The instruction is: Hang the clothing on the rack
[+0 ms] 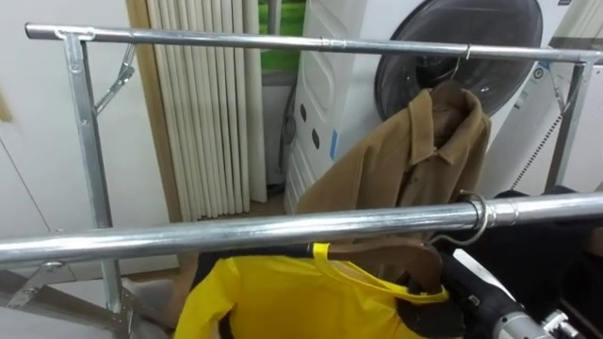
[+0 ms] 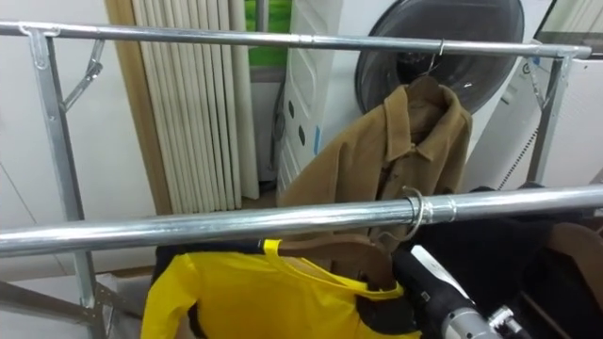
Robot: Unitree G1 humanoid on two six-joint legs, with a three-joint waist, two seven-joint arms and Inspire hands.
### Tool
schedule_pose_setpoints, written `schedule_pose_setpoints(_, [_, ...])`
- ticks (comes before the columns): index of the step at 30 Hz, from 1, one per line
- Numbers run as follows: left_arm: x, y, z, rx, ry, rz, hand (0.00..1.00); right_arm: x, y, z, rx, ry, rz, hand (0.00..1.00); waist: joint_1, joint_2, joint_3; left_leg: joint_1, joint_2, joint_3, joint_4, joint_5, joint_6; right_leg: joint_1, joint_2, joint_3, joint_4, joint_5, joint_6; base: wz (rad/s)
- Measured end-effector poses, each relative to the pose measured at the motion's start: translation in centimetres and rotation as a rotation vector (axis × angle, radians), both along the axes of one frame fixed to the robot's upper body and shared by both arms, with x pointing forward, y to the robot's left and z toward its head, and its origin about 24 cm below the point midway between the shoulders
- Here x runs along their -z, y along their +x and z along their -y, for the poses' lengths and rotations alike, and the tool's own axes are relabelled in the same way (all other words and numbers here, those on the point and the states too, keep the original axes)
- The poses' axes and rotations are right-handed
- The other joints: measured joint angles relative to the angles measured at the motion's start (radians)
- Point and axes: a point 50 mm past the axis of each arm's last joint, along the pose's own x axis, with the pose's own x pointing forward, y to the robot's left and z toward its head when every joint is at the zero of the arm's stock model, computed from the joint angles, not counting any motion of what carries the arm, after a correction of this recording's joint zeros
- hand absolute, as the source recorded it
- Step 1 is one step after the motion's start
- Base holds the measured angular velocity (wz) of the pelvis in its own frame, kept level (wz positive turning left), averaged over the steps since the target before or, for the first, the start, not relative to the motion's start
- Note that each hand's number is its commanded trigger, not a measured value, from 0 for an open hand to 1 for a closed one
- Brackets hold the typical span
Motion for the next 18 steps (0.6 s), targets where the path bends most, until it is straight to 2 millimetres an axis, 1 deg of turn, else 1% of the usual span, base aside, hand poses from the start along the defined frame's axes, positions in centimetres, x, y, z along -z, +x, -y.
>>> schedule_pose_setpoints(7, [0.09,-0.13,0.06,-0.036,-0.023,0.003,0.00,-0.01,0.00,0.09,0.015,-0.001,-0.002,0.00,-0.004,0.001,0.0005,0.000,0.001,0.002,0.002,-0.001,0.000,-0.002,-0.002,0.002,0.002,0.000,0.000,0.00])
schedule_pose_setpoints(12, [0.28,-0.58,0.02,-0.073,-0.041,-0.006,0.00,-0.16,-0.11,0.04,0.041,0.056,0.018,0.00,-0.003,0.001,0.0007,0.000,0.000,0.008,-0.008,-0.001,0.001,-0.004,-0.001,0.006,0.000,0.000,0.000,-0.02])
schedule_pose_setpoints(16, [0.27,-0.53,0.08,-0.077,-0.046,0.003,0.00,-0.43,-0.01,-0.04,0.060,0.105,0.053,0.00,-0.003,0.007,0.0006,0.001,0.000,0.014,-0.012,-0.001,0.001,-0.007,0.000,0.013,-0.002,0.000,0.000,-0.05])
schedule_pose_setpoints(18, [0.28,-0.48,0.19,-0.074,-0.049,0.012,0.00,-0.67,0.06,-0.13,0.070,0.133,0.073,0.00,-0.002,0.013,0.0009,0.002,0.000,0.019,-0.018,-0.001,0.001,-0.011,0.002,0.020,-0.002,0.000,0.000,-0.07])
